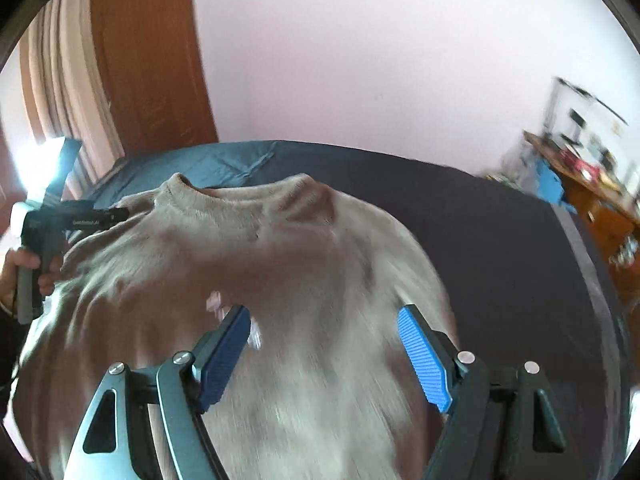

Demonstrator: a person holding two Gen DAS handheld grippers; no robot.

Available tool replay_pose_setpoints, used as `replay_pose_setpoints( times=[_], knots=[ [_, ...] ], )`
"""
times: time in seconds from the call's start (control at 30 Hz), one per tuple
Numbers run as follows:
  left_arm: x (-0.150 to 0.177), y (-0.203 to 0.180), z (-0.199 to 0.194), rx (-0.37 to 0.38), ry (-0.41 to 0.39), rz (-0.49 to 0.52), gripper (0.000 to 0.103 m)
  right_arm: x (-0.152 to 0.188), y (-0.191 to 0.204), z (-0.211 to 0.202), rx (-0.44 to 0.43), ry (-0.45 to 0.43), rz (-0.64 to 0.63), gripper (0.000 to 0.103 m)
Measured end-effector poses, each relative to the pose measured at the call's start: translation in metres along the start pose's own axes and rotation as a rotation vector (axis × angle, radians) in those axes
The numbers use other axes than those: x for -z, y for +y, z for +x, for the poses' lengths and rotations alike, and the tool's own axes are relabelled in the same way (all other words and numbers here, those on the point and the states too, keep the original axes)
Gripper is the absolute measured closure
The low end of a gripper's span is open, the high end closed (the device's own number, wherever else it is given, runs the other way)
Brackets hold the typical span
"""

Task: Fold clothes
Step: 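Sweep both open grippers over the sweatshirt to spread it flat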

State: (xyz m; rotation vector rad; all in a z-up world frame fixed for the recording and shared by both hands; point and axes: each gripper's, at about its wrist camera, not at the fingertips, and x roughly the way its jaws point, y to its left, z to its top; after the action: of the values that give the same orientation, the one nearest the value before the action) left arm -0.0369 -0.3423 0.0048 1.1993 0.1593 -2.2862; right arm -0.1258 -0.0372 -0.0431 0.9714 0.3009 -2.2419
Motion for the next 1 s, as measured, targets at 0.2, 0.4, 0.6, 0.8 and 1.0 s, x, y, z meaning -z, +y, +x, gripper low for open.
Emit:
replay_pose_setpoints(
  times=[0.2, 0.4, 0.6, 0.8, 1.0],
  knots=[
    [0.044, -0.016, -0.03, 0.111, -0.004, 0.068, 0.001, 0.068, -0.045, -0.076, 0.028, -0.062, 0.142, 0.025],
    [0.089, -0.042, -0.058, 0.146, -0.041, 0.133, 0.001, 0.138, -0.057, -0.114, 0.061, -0.047, 0.167, 0.027],
    [0.117, -0.06, -0.082, 0.174, -0.031, 0.105, 0.001, 0.189, -0.034, -0.145, 0.069, -0.024, 0.111, 0.038],
    [0.124, -0.056, -0.086, 0.172, -0.059, 0.079, 0.001, 0.22, -0.015, -0.159, 0.104, 0.001, 0.05, 0.044],
    [0.132, -0.05, -0.089, 0.19, -0.069, 0.064, 0.001, 0.235, 0.0, -0.151, 0.088, 0.023, 0.034, 0.047]
  ],
)
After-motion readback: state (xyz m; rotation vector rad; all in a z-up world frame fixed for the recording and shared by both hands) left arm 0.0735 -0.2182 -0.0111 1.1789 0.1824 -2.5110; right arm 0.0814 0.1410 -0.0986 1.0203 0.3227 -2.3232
